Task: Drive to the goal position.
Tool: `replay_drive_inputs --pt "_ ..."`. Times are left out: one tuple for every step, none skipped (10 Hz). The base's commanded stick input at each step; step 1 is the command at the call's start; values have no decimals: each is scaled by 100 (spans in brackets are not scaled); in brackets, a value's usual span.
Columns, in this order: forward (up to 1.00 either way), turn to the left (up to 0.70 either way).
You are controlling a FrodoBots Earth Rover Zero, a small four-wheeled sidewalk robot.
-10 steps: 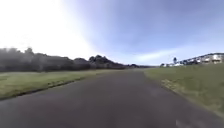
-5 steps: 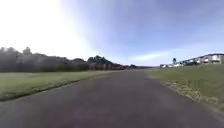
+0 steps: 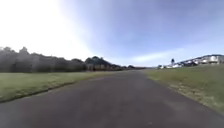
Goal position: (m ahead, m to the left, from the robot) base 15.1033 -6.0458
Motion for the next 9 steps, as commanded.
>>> replay_drive_inputs --pt "100 0" --pt "100 0" --pt "100 0" --pt "100 0" --pt "100 0" --pt "100 0" --pt "100 0" --pt "100 0" --pt "100 -16"
